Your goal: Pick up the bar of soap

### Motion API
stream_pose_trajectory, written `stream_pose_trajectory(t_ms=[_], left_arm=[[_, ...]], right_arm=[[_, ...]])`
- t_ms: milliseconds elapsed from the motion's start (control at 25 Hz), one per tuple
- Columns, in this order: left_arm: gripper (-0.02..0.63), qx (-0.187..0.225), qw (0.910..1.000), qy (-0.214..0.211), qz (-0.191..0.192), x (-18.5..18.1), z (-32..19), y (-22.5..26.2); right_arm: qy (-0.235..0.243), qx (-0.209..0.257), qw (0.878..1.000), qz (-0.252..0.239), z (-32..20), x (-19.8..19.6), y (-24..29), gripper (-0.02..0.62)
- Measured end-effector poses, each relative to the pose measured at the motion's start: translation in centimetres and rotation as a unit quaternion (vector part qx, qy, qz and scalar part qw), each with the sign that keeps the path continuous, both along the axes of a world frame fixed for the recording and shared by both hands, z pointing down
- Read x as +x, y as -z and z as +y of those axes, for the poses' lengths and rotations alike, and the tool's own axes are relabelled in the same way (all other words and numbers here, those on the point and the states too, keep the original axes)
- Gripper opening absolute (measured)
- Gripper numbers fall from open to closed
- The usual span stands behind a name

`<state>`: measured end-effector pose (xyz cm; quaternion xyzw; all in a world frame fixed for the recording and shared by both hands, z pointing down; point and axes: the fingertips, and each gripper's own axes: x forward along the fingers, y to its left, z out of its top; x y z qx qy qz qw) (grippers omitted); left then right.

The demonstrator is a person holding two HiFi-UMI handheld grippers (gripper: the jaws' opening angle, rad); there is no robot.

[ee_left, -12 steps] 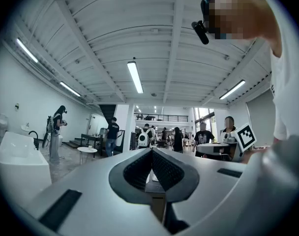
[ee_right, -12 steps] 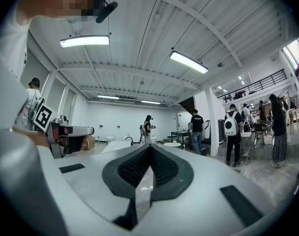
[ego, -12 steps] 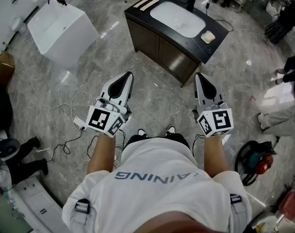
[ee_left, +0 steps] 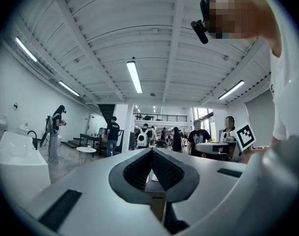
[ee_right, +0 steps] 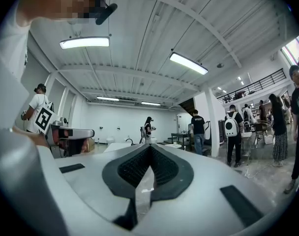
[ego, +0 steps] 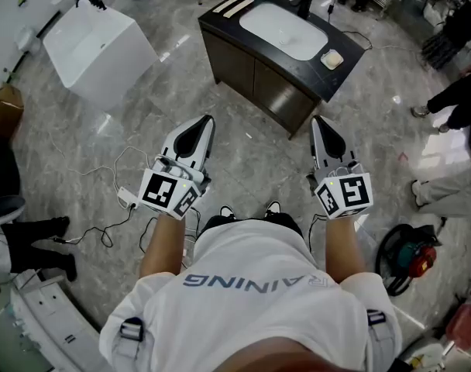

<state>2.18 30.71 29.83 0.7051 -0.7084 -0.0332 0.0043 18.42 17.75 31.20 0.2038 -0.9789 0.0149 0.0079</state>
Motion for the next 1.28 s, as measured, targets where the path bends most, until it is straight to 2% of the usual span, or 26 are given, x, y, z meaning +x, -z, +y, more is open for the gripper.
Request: stream_pose_trajectory(t_ms=[160, 440, 800, 960, 1280], left_arm=[[0.005, 0.000, 1.0000, -0.005, 0.002, -0.2, 0.2, -0.1], [0.005, 0.000, 0.9998, -0.022, 0.003, -1.6, 1.4, -0.1], [0.005, -0.010, 0.9989, -0.042, 0.016, -5.6, 3.5, -1.9], [0.005, -0.012, 0.9988, -0.045, 0.016, -7.0, 2.5, -2.3], [0.005, -0.013, 0.9994, -0.025, 0.021, -11.1, -1.1, -2.7]], right_arm=[[0.006, -0.006, 1.000, -0.018, 0.4, -0.3, 0.1, 0.011], [0.003, -0.001, 1.000, -0.012, 2.2, -1.9, -0.4, 0.011], [-0.011, -0.002, 1.000, 0.003, 4.9, -5.6, -1.6, 0.011], [-0.018, -0.010, 1.000, 0.006, 3.8, -7.1, -1.9, 0.011], [0.006, -0.016, 1.000, 0.002, -0.8, -11.7, -3.3, 0.011]])
